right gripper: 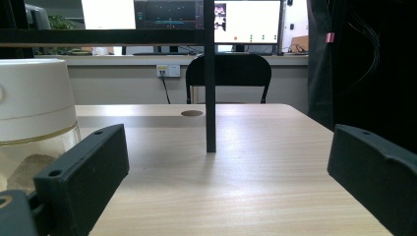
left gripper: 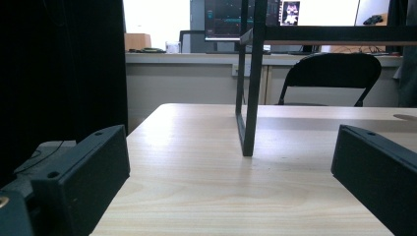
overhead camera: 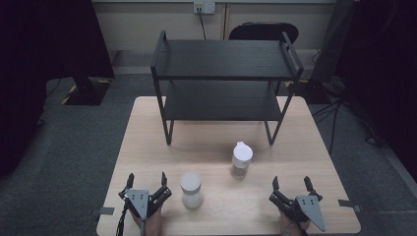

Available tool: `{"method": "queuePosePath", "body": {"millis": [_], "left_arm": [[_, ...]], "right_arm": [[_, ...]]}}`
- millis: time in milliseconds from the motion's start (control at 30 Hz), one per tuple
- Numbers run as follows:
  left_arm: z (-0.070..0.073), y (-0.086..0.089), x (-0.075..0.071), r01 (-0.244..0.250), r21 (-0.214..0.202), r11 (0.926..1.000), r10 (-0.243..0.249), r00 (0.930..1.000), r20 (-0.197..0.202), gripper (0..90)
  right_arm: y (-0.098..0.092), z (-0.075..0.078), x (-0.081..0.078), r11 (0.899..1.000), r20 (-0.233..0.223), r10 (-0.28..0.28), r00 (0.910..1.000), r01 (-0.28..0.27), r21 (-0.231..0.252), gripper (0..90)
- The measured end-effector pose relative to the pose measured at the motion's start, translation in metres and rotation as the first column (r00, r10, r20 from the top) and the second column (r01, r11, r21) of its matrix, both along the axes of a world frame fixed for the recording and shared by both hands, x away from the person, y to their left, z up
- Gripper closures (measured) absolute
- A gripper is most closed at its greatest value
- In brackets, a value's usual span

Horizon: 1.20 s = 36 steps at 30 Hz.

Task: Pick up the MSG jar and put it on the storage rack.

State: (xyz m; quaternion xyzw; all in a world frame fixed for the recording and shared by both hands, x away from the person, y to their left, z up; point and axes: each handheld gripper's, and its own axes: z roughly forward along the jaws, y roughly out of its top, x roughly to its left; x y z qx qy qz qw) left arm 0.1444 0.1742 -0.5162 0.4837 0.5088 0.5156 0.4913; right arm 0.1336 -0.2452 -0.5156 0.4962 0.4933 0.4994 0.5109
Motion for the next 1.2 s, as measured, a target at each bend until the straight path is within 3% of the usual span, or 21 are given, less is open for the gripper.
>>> {"method": "queuePosePath", "body": {"millis": [933, 1200], "left_arm": [[0.0003, 0.0017, 0.0001, 0.009, -0.003, 1.0000, -0.009, 1.0000, -0.001, 0.0], [0.0083, 0.0078, -0.0002, 0.042, -0.043, 0.9982, -0.044, 0.9985, -0.032, 0.0]], "right_arm": [[0.0010, 0.0000, -0.0002, 1.000, 0.000, -0.005, 1.0000, 0.005, 0.000, 0.0], [0.0015, 0.0001, -0.0001, 1.000, 0.000, -0.009, 1.0000, 0.009, 0.000, 0.0]]}}
